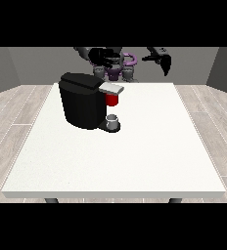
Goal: Insert the coffee pod into the coffee machine and close the lid
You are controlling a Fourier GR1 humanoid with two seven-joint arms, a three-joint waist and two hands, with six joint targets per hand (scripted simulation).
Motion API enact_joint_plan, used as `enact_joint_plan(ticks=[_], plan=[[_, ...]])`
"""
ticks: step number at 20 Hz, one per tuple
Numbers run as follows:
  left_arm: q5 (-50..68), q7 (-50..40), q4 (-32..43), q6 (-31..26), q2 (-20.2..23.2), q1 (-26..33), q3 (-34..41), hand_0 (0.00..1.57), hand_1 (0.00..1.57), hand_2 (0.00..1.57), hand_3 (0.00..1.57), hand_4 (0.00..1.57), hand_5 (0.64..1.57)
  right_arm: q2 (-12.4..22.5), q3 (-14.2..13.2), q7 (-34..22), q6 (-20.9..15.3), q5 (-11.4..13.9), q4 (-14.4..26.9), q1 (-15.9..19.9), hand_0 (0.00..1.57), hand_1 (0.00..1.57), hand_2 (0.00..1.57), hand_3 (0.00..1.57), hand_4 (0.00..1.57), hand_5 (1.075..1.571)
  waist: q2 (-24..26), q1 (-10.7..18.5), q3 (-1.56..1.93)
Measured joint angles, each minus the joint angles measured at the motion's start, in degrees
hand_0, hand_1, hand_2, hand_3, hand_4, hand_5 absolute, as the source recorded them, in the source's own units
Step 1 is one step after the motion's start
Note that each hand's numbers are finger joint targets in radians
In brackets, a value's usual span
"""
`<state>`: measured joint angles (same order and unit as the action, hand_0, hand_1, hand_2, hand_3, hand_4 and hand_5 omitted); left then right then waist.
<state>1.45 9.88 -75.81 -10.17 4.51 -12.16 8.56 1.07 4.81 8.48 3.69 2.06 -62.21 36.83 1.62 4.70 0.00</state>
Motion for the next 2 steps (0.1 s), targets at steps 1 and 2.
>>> enact_joint_plan(ticks=[1, 2], plan=[[-0.19, 1.2, 0.96, 0.33, -0.08, 0.75, 0.31, 0.0, 0.0, 0.0, 0.0, 0.19, 1.571, -0.26, 0.9, -0.35, -0.18, -1.2, -1.22, -1.45, 0.0, 0.0, 0.0, 0.0, 0.25, 1.571, 0.67, -1.01, 0.01], [-0.26, 1.77, 1.43, 0.46, 0.08, 1.25, 0.59, 0.0, 0.0, 0.0, 0.0, 0.19, 1.571, -0.42, 1.59, 0.07, -0.51, -2.31, -2.1, -3.48, 0.0, 0.0, 0.0, 0.0, 0.16, 1.571, 1.21, -1.73, -0.01]])
